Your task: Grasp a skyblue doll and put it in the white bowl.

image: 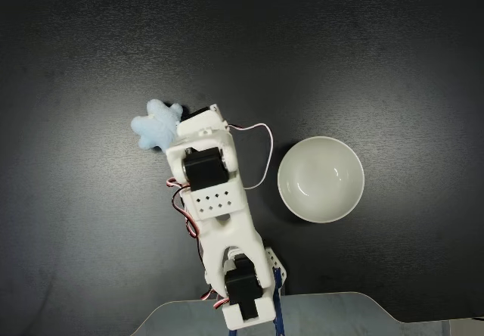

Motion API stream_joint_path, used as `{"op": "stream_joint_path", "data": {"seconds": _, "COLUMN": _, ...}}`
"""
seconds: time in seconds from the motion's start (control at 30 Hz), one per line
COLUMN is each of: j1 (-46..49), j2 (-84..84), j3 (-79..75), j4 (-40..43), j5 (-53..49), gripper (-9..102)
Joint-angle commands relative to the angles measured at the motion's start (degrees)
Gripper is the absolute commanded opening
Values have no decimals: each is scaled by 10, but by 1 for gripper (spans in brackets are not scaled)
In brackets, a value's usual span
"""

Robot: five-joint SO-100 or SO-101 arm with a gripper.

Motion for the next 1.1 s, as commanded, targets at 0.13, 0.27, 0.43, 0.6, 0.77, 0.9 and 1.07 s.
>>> {"op": "stream_joint_path", "data": {"seconds": 0.13, "j1": -36, "j2": 9, "j3": -41, "j4": 2, "j5": -39, "gripper": 0}}
{"op": "stream_joint_path", "data": {"seconds": 0.27, "j1": -191, "j2": 1, "j3": -29, "j4": 8, "j5": -44, "gripper": 0}}
{"op": "stream_joint_path", "data": {"seconds": 0.43, "j1": -301, "j2": 1, "j3": -32, "j4": 11, "j5": -56, "gripper": 0}}
{"op": "stream_joint_path", "data": {"seconds": 0.6, "j1": -304, "j2": -1, "j3": -29, "j4": 2, "j5": -53, "gripper": 0}}
{"op": "stream_joint_path", "data": {"seconds": 0.77, "j1": -303, "j2": -18, "j3": -29, "j4": -12, "j5": -60, "gripper": 0}}
{"op": "stream_joint_path", "data": {"seconds": 0.9, "j1": -273, "j2": -118, "j3": -36, "j4": -83, "j5": -61, "gripper": 0}}
{"op": "stream_joint_path", "data": {"seconds": 1.07, "j1": -237, "j2": -172, "j3": -28, "j4": -118, "j5": -61, "gripper": 0}}
